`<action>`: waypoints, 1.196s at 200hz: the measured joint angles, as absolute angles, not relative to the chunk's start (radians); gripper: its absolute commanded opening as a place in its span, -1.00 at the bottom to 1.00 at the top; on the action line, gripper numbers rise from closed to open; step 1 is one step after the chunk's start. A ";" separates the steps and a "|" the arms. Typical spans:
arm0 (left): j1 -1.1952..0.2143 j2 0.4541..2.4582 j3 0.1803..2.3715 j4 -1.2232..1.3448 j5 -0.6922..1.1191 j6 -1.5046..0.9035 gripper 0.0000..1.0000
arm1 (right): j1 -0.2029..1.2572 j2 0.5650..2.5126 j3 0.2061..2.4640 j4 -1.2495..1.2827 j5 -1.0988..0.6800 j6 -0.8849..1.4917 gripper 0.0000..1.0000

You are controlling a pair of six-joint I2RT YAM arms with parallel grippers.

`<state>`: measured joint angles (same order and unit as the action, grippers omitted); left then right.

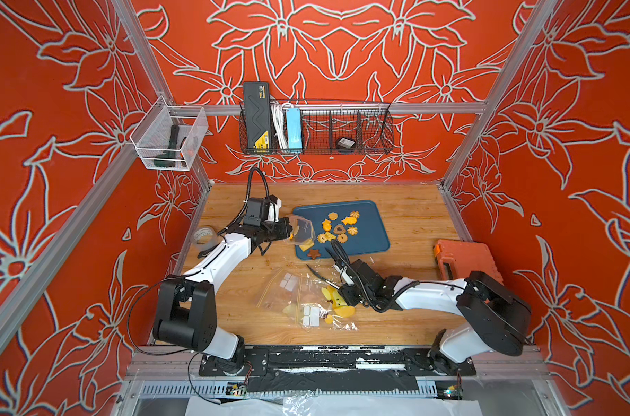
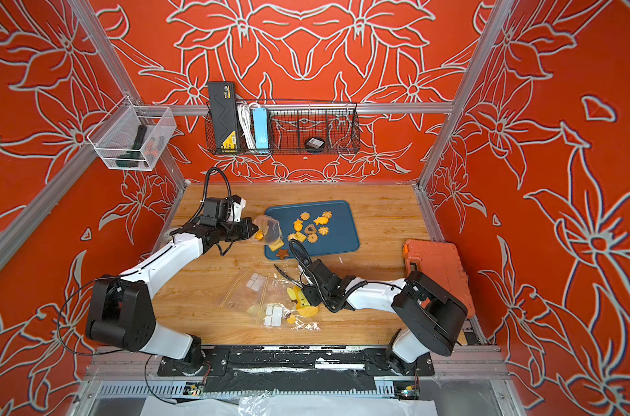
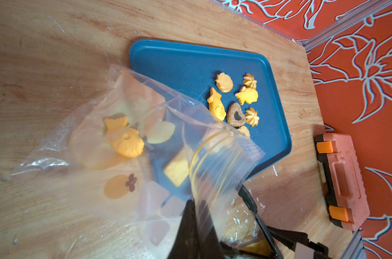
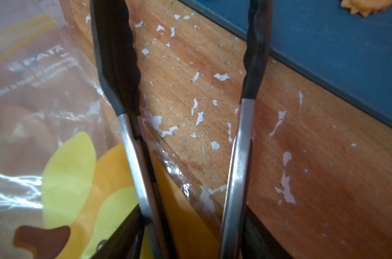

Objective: Put the cookies into a resealable bag to prevent moisture
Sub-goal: Pick up the clamp from the ziploc bag, then pick up the cookie from the tray.

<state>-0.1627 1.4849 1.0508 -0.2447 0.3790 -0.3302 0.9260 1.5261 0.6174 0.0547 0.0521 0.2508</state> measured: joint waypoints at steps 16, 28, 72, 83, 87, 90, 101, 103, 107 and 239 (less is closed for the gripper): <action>-0.163 1.485 1.051 -0.245 0.379 -0.331 -1.00 | 0.926 1.525 0.614 0.061 0.056 0.256 0.02; -0.163 1.485 1.051 -0.245 0.379 -0.331 -1.00 | 0.926 1.521 0.613 0.057 0.064 0.259 0.01; -0.163 1.485 1.051 -0.245 0.379 -0.330 -1.00 | 0.926 1.362 0.622 -0.064 0.098 0.276 0.00; -0.163 1.485 1.051 -0.245 0.379 -0.331 -1.00 | 0.926 1.319 0.635 -0.099 0.107 0.280 -0.01; -0.163 1.485 1.051 -0.245 0.379 -0.331 -1.00 | 0.926 1.305 0.643 -0.113 0.110 0.282 -0.02; -0.163 1.485 1.051 -0.245 0.379 -0.331 -1.00 | 0.926 1.295 0.648 -0.124 0.112 0.284 -0.03; -0.163 1.485 1.051 -0.245 0.379 -0.331 -1.00 | 0.926 1.271 0.668 -0.158 0.115 0.295 -0.04; -0.163 1.485 1.051 -0.245 0.379 -0.331 -1.00 | 0.926 1.267 0.672 -0.163 0.115 0.296 -0.04; -0.163 1.485 1.051 -0.245 0.379 -0.331 -1.00 | 0.926 1.262 0.679 -0.177 0.115 0.300 -0.03; -0.163 1.485 1.051 -0.245 0.378 -0.330 -1.00 | 0.926 1.490 0.949 -0.347 0.000 0.504 0.00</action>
